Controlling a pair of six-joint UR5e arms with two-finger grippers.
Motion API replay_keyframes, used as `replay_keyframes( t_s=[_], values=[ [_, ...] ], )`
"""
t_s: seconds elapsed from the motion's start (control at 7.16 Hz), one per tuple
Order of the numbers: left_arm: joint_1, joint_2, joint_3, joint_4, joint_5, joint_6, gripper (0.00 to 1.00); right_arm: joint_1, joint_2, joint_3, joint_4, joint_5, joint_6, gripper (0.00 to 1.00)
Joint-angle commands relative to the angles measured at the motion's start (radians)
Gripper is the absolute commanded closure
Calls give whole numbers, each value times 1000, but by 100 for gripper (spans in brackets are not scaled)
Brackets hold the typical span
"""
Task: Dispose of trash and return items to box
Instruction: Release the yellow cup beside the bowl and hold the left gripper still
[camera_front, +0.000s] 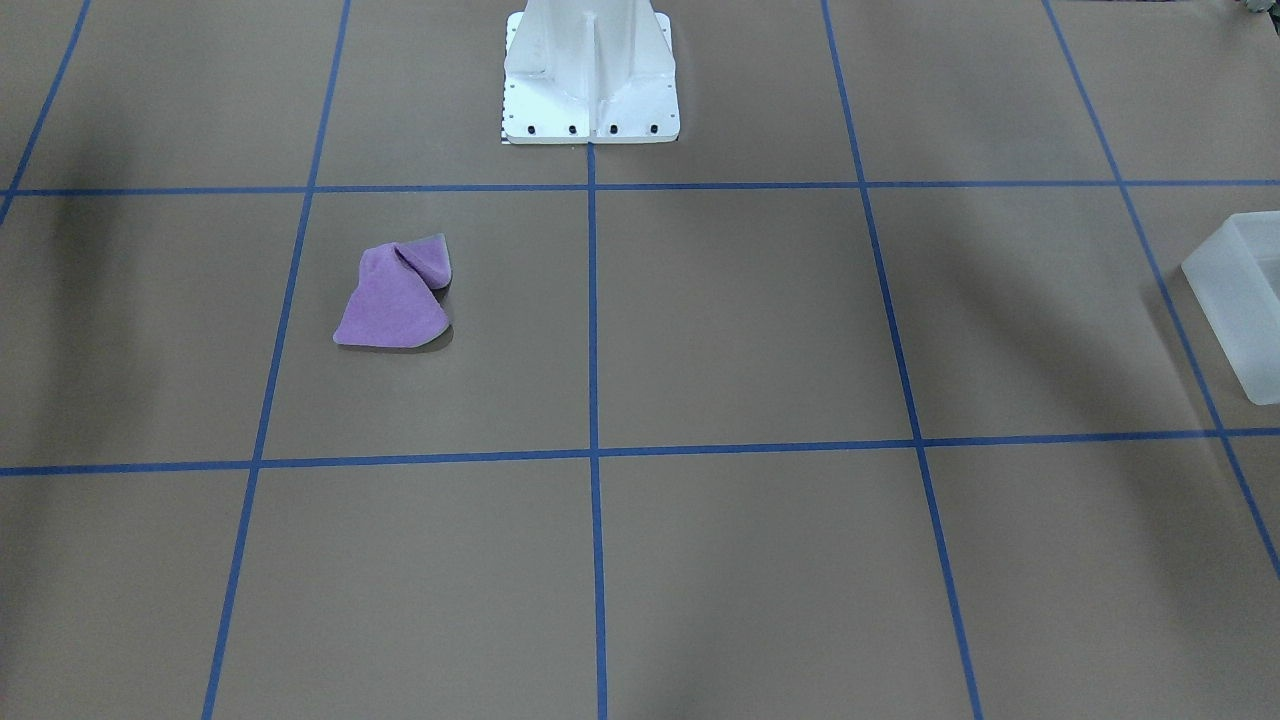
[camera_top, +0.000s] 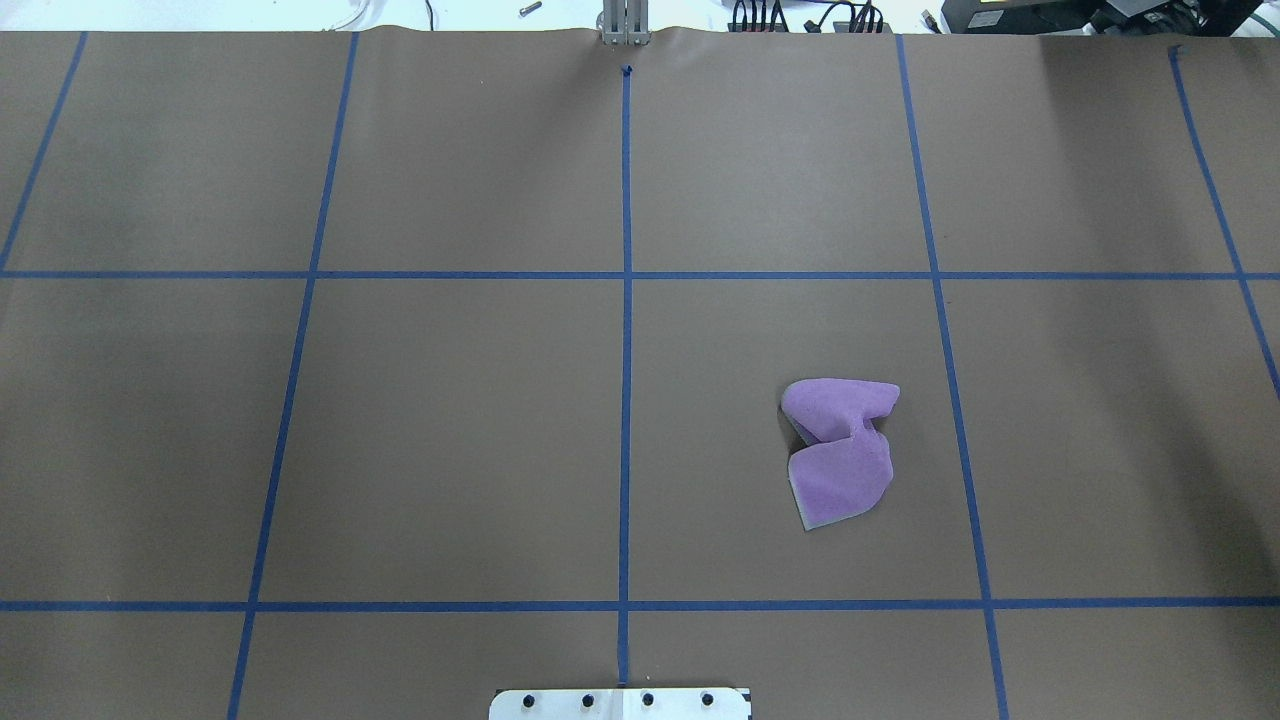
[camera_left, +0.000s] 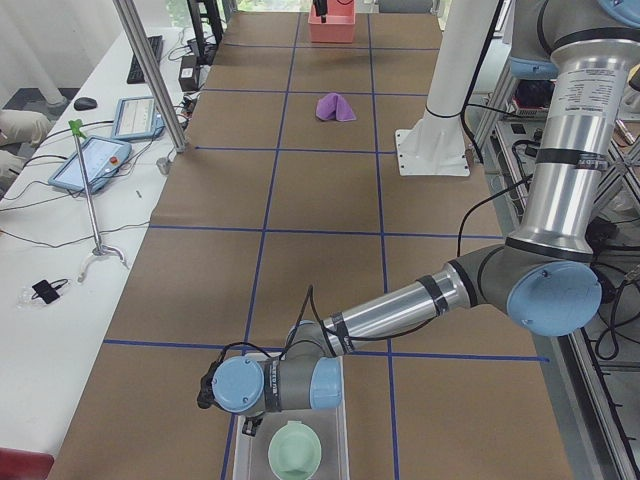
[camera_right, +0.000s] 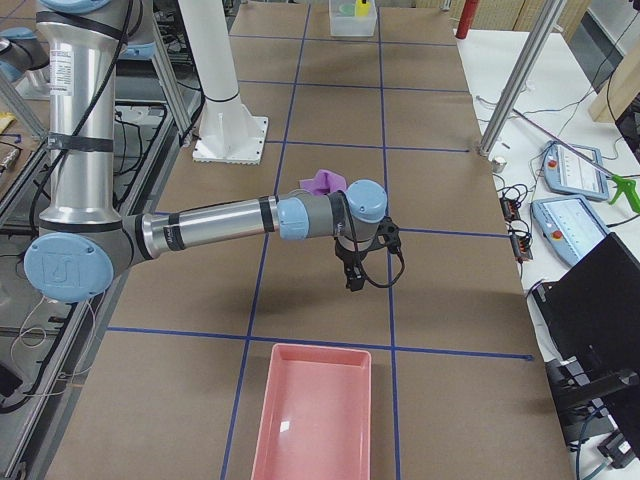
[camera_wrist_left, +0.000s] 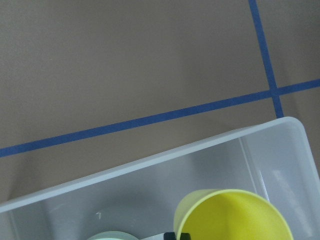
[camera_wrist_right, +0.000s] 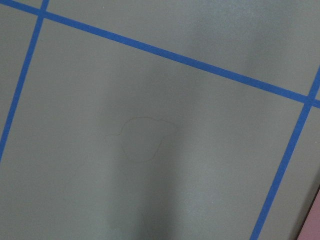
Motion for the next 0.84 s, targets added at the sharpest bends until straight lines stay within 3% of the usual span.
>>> replay_keyframes(
  t_s=[0.0,0.7],
  values=[
    [31,0,7,-5,-2,-8,100,-4,0,-2,0,0,0,0],
    [44,2,10,-5,-2,-5,97,-10,6,-10,0,0,0,0]
  ],
)
